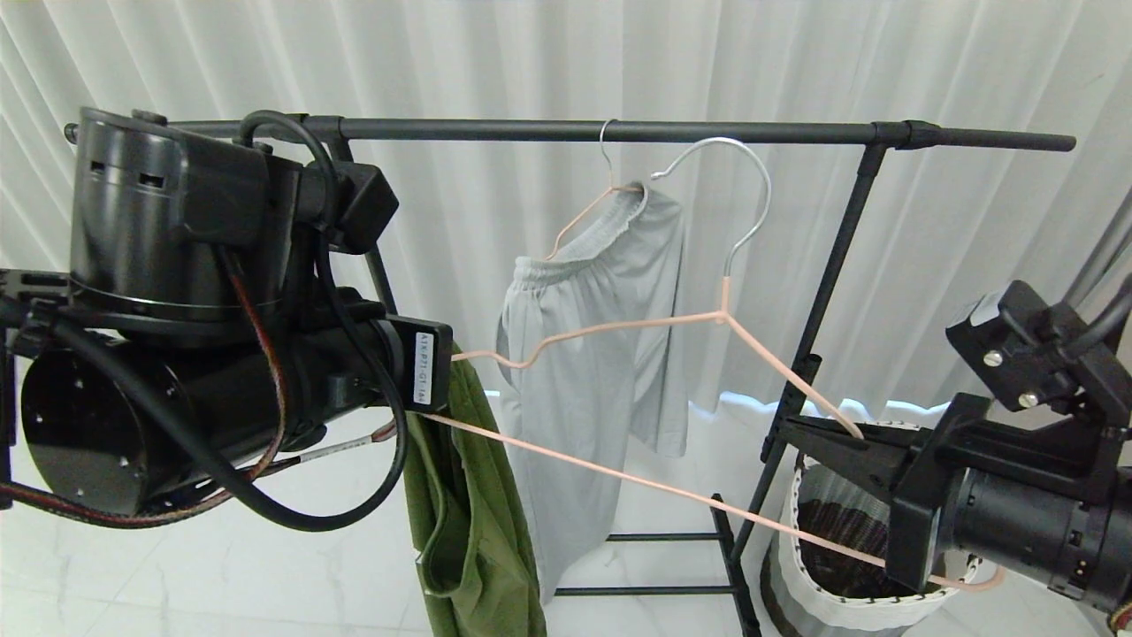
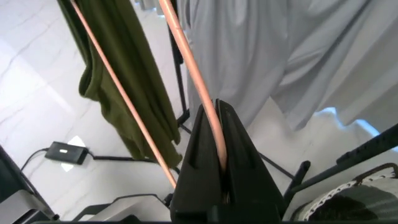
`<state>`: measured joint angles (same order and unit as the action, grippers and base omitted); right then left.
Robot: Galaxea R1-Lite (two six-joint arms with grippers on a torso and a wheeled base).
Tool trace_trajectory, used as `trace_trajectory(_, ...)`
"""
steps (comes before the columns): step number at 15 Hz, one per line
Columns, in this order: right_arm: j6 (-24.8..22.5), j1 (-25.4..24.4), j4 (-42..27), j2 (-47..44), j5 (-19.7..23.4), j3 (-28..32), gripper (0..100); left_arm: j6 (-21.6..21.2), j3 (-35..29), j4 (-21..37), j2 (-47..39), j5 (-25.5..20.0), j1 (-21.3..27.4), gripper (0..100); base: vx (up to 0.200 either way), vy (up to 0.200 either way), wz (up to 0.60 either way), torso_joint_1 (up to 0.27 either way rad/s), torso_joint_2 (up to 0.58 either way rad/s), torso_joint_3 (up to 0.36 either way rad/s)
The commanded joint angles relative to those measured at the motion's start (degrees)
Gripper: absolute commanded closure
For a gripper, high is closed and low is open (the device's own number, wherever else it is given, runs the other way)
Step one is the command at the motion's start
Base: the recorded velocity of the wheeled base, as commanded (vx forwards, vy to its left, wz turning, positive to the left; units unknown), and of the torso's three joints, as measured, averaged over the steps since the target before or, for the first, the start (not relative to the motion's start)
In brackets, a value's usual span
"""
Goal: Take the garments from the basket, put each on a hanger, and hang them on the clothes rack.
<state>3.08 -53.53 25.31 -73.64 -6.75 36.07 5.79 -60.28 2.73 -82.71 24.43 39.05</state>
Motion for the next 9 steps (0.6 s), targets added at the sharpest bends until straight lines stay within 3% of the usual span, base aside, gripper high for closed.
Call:
trace_trajectory(1,0.34,-2.55,0.00,-0.45,-0.01,0.05,100,0.36,-0.54,-0.01,-0.34,0.00,-0.11,100,0.000,0.000,0.00,0.000,0.00,0.000)
trace_trajectory(3,1.66,-5.71,0.00,-0.54,-0.01,-0.04,100,1.24,-1.15,-0.01,-0.96,0.27,-0.46,100,0.000,0.000,0.00,0.000,0.00,0.000)
trace_trajectory(6,6.76,-11.51,0.00,-0.18,0.34,-0.04,100,1.42,-3.26,-0.01,-3.51,4.66,-2.57,100,0.000,0.000,0.00,0.000,0.00,0.000)
trace_trajectory(9,7.81,-16.26,0.00,-1.50,0.43,-0.92,100,1.33,-5.64,-0.01,-4.56,5.28,-3.36,100,0.000,0.000,0.00,0.000,0.00,0.000)
